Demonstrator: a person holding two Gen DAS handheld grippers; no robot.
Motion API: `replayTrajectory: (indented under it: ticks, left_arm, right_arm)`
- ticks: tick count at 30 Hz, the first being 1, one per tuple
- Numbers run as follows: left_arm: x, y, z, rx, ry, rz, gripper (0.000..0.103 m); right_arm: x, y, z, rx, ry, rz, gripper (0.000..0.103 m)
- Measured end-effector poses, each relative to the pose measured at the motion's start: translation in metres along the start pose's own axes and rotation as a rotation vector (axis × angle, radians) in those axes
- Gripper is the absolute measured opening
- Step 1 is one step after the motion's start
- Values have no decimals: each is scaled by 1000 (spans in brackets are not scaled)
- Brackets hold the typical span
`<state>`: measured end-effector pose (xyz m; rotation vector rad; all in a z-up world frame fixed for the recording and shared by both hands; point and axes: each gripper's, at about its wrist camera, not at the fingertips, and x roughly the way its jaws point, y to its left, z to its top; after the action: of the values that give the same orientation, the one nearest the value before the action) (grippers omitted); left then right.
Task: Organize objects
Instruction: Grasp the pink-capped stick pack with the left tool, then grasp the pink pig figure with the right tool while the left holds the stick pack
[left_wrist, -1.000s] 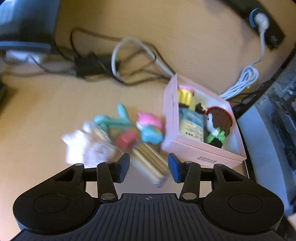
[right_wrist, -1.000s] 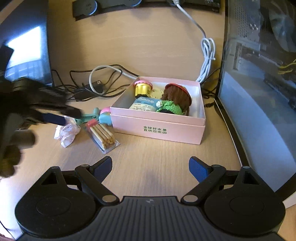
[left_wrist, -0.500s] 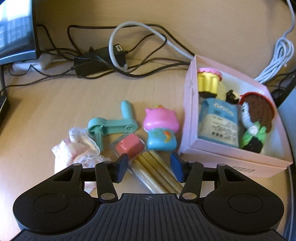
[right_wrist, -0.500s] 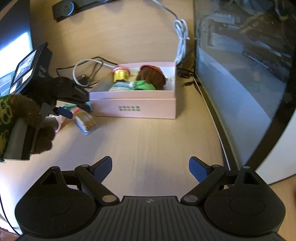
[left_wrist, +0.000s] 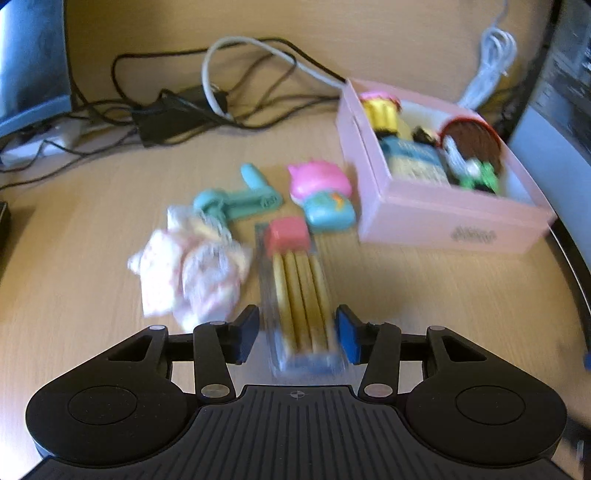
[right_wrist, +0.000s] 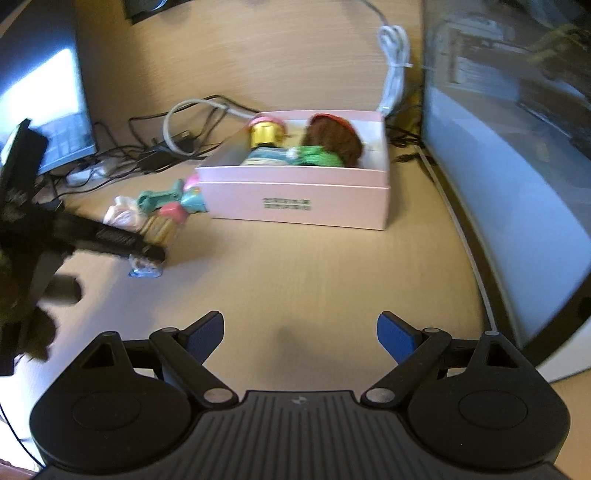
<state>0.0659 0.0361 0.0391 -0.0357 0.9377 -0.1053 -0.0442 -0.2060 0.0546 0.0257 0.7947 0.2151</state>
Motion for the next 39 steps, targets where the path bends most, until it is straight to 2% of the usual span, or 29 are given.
replayTrajectory:
  ticks: [3, 5, 6, 7, 12, 18, 20, 22, 23, 28, 32, 35, 39]
  left_arm:
    - [14, -7, 11, 16, -12, 24, 50]
    - [15, -11, 13, 30, -12, 45, 45]
    - [13, -11, 11, 32, -12, 43, 37]
    - [8, -9, 8, 31, -7, 37, 37]
    - [-26, 16, -32, 1, 33, -10, 37]
    - [-65, 66, -75, -54, 44, -8, 37]
    - [-71, 82, -80, -93, 38, -6, 37]
    - [-75, 95, -84, -128, 29, -7, 37]
    - [-77, 99, -86, -140, 27, -12, 37]
    - [-81, 115, -90, -161, 19, -29, 37]
    - [-83, 128, -94, -176, 5, -49, 37]
    - [-80, 133, -91, -177, 3, -64, 37]
    - [-72, 132, -83, -161, -4, -72, 37]
  right_arm:
    - [-1, 15, 2, -46, -6, 18, 91]
    - [-3, 24, 3, -70, -7, 23, 91]
    - [-4, 27, 4, -82, -10, 22, 91]
    - [-4, 30, 5, -92, -13, 18, 91]
    - [3, 42, 22, -116, -29, 21, 91]
    - [28, 80, 57, -206, -78, 67, 89]
    - [41, 101, 77, -264, -119, 68, 80]
    - [59, 123, 99, -308, -134, 59, 61]
    - [73, 136, 113, -327, -135, 44, 57]
    - [149, 172, 155, -369, -79, -79, 47]
    - [188, 180, 156, -390, 8, -113, 44]
    - [191, 171, 151, -334, 54, -89, 43]
    - [159, 161, 126, -273, 81, -7, 43]
